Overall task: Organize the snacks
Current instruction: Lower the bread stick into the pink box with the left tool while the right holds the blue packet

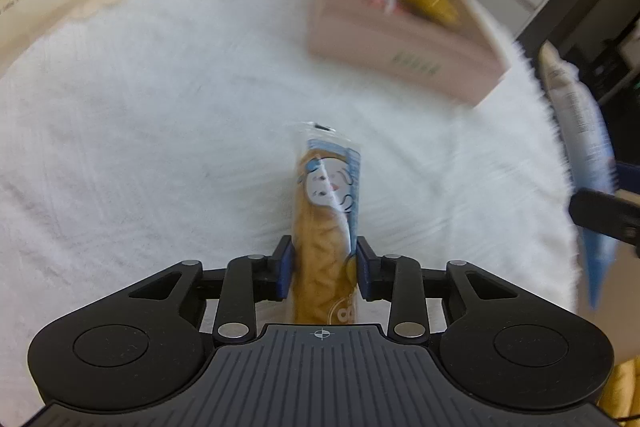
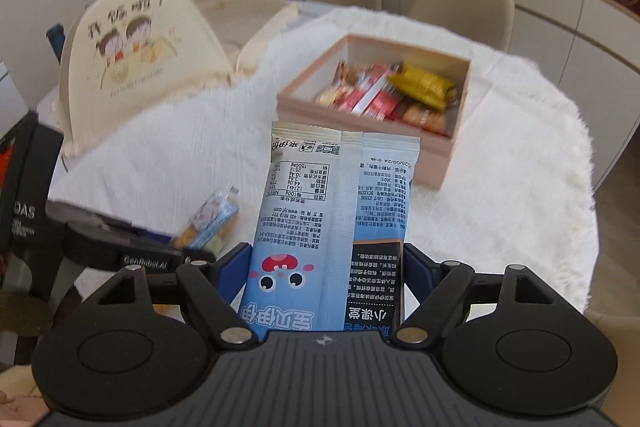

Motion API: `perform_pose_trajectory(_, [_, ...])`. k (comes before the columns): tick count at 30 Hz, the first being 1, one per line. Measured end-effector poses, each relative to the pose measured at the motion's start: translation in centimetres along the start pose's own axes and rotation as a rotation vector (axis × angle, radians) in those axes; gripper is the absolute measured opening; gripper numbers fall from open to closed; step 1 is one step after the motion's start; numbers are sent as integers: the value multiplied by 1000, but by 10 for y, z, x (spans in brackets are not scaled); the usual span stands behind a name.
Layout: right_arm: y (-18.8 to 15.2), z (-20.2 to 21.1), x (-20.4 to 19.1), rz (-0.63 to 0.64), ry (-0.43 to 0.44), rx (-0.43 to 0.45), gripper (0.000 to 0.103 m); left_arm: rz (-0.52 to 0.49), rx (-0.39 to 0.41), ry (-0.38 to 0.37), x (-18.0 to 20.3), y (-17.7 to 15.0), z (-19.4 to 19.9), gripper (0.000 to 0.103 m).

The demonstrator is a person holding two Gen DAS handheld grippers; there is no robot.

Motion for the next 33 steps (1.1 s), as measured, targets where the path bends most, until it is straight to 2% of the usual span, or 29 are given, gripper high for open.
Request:
perform_pose_trajectory(2, [1, 10, 5, 1, -24, 31, 80, 8, 74, -72, 8, 18, 23, 35])
perform_pose_trajectory(5, [1, 18, 12, -18, -53, 62, 80, -13, 206, -156, 27, 71, 62, 34])
perform_pose_trajectory(8, [2, 19, 17, -51, -65, 72, 80, -106, 298, -163, 54, 134, 83, 34])
perform_pose_trajectory(11, [4, 14, 23, -72, -83, 64, 80, -151, 329, -166, 72, 188, 81, 34])
perform_pose_trajectory(13, [5, 13, 25, -70, -99, 60, 80, -161, 296, -177, 80, 219, 71, 34])
perform_pose_trajectory(15, [5, 13, 29, -75, -115, 56, 80, -163, 190, -190, 86, 243, 56, 34])
perform_pose_trajectory(19, [5, 12, 44, -123, -114, 46, 80, -233, 40, -156, 98, 266, 36, 34])
perform_pose_trajectory(23, [1, -6, 59, -199, -109, -3, 80, -212, -59, -125, 98, 280, -23, 34])
perform_pose_trajectory(26, [-1, -18, 63, -242, -94, -29, 80, -139, -134, -148, 82, 278, -83, 34])
perform_pose_trajectory(28, [0, -23, 65, -253, -105, -38, 80, -105, -159, -146, 71, 270, -114, 27])
perform_pose_trajectory(29, [1, -24, 66, -254, -112, -40, 80, -114, -171, -134, 69, 264, -129, 19])
perform_pose_trajectory(30, [3, -25, 68, -253, -120, -43, 80, -137, -174, -125, 66, 256, -138, 27])
perform_pose_trajectory(31, [5, -26, 70, -250, -131, -45, 80, -144, -167, -149, 65, 251, -142, 30])
perform_pose_trajectory(33, [13, -29, 73, -236, -158, -43, 80, -133, -153, -203, 63, 245, -143, 29])
Point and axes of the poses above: each gripper's, at about its wrist camera, not at the fingertips, and z roughly against the way its jaws point, x to its right, y to its top, the point moved 2 cm from there along -z, roughly the way its jaws point, and after that the axes turned 3 degrees about z, right-handed, at the moved point
